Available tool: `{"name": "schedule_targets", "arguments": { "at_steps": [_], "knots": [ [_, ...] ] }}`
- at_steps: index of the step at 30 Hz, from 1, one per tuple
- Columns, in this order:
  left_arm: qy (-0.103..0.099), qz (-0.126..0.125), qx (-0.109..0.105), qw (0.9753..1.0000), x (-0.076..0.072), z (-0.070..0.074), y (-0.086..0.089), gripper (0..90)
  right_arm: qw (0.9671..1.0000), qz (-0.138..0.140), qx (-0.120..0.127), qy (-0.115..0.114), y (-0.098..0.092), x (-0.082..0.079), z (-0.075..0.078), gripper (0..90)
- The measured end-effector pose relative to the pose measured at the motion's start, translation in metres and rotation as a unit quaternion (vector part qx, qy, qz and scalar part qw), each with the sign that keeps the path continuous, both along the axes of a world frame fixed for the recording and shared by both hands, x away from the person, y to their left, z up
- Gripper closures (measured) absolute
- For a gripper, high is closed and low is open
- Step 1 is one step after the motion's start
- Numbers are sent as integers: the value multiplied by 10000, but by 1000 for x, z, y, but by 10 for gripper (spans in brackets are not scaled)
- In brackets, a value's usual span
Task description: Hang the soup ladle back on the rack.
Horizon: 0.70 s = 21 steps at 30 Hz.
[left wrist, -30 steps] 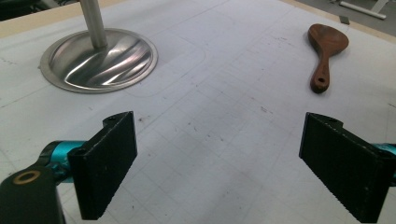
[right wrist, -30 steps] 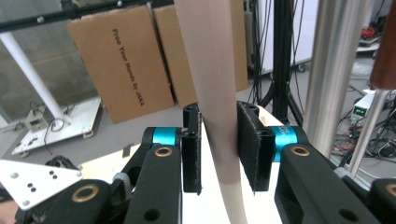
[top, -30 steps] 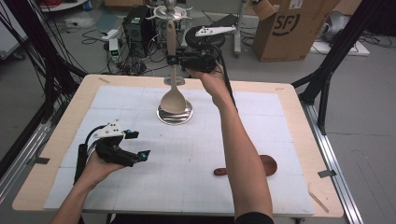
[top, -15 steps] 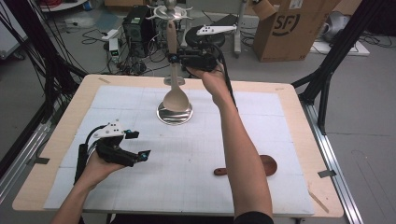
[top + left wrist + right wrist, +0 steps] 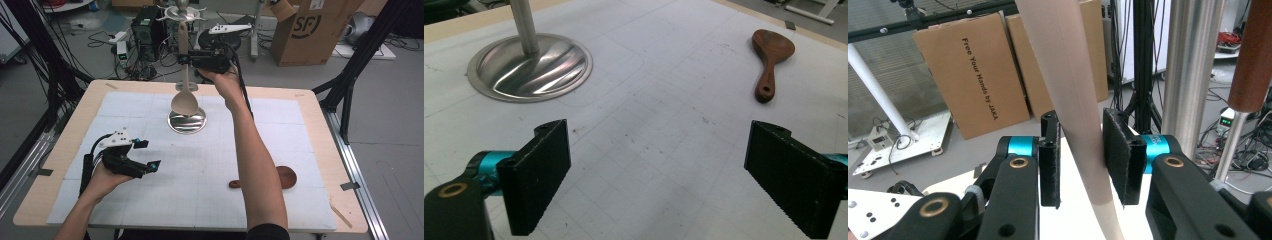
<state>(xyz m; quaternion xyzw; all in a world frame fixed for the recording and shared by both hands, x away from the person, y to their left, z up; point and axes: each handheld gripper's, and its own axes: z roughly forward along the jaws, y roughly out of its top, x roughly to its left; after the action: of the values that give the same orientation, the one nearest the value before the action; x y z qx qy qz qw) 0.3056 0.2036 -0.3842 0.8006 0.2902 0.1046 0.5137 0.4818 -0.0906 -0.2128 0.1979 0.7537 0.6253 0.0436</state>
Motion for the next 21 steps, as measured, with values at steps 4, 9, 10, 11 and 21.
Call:
{"name": "schedule_targets", "arguments": {
  "at_steps": [4, 9, 10, 11, 21],
  "knots": [
    [-10, 10, 8, 10000, 0, 0, 0, 119, 10000, 7, -9, 12, -1, -2, 2, 697],
    [-7, 8, 17, 10000, 0, 0, -1, 119, 9999, 0, 154, -33, -5, -4, 6, 703],
    [1, 8, 12, 10000, 0, -1, -1, 119, 9998, -4, 172, -35, -6, -5, 7, 705],
    [0, 3, 21, 10000, 0, -1, -2, 119, 9998, -26, 162, -59, -7, -5, 8, 708],
    [5, -22, 50, 10000, 0, -1, -2, 119, 9997, -100, 236, -46, -7, -4, 7, 706]
  ]
}}
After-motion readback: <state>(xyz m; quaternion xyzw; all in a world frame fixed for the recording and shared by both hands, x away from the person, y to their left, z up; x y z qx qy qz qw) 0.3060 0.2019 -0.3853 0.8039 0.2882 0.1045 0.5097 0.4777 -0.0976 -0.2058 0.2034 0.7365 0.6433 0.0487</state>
